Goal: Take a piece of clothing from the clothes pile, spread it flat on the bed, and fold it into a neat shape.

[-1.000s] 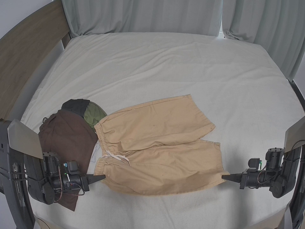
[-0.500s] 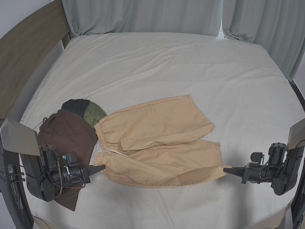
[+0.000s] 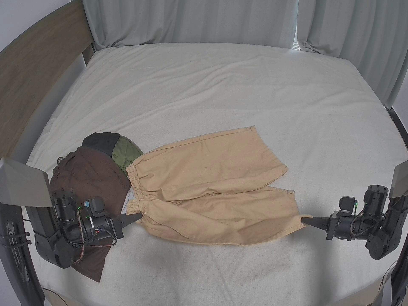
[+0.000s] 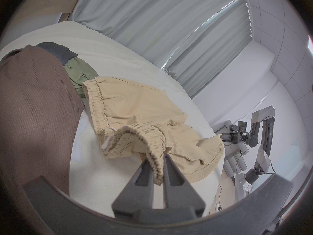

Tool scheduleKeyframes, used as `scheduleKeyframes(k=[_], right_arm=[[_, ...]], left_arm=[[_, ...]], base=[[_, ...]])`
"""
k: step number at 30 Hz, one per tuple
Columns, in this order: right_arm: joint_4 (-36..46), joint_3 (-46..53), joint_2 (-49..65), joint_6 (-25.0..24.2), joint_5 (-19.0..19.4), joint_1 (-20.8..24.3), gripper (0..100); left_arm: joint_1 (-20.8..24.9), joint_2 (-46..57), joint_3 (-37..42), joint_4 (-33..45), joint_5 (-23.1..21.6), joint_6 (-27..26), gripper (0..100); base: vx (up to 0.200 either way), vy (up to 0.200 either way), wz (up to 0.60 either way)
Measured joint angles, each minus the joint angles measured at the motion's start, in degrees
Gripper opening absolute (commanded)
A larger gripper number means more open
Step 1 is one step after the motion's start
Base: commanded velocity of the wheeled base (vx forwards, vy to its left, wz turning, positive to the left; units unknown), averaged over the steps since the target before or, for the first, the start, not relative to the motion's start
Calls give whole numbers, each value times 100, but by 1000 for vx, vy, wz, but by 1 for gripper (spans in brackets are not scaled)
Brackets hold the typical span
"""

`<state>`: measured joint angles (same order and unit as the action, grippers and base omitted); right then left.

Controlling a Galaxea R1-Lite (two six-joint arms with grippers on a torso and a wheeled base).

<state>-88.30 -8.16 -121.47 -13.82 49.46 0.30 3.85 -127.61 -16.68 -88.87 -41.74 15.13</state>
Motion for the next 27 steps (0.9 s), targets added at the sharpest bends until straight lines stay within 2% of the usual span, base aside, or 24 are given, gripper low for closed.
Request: scheduleKeyframes(k=[5,16,27], right_arm=[[0,-2,132,1,0,7,0],[2,-9,496,-311,5,22,0],[9,24,706,-317,9,22,0]], left_arm=[[35,110,0,2,148,28,0],[88,286,17,5,158,49,0],[89,313,43,5,158,44,0]], base=[[0,0,0],[0,0,0],[0,0,0]])
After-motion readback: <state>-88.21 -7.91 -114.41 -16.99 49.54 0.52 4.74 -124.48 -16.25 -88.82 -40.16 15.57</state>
